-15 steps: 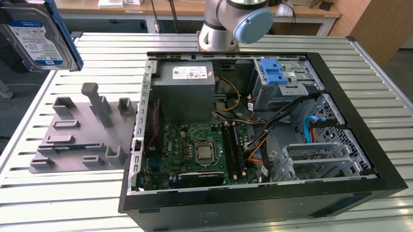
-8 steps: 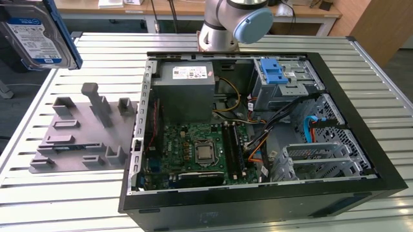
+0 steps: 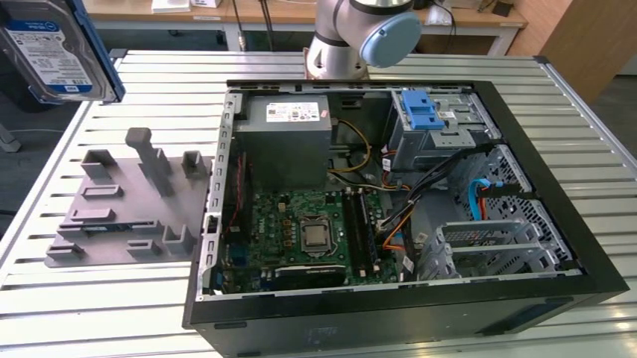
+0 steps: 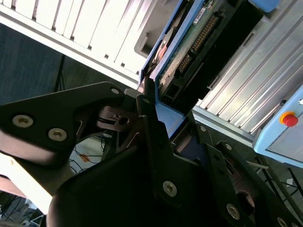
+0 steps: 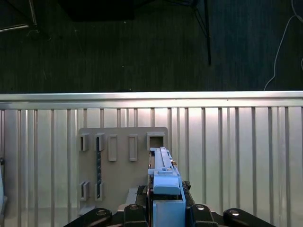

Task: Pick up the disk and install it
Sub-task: 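Pick up the disk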

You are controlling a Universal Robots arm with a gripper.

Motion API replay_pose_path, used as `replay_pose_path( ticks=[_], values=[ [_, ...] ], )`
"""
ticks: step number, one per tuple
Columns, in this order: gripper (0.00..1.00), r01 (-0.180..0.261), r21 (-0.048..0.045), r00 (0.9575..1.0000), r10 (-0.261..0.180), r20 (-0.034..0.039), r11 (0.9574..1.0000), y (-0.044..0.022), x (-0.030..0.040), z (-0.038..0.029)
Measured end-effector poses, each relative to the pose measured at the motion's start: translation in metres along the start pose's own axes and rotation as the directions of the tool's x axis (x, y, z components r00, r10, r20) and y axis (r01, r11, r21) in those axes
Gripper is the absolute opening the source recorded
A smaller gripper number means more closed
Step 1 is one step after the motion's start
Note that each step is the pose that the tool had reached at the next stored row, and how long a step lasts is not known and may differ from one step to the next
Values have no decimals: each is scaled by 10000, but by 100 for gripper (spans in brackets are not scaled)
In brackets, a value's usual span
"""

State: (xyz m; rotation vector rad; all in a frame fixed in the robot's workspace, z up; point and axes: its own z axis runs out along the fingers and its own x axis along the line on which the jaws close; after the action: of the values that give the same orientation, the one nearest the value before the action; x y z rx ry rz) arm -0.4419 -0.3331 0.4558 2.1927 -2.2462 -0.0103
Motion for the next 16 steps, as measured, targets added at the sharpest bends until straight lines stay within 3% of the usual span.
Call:
replay_pose_path(
  ticks=[16],
  values=[
    [36,0,0,10000,0,0,10000,1,0,-138]
  ],
)
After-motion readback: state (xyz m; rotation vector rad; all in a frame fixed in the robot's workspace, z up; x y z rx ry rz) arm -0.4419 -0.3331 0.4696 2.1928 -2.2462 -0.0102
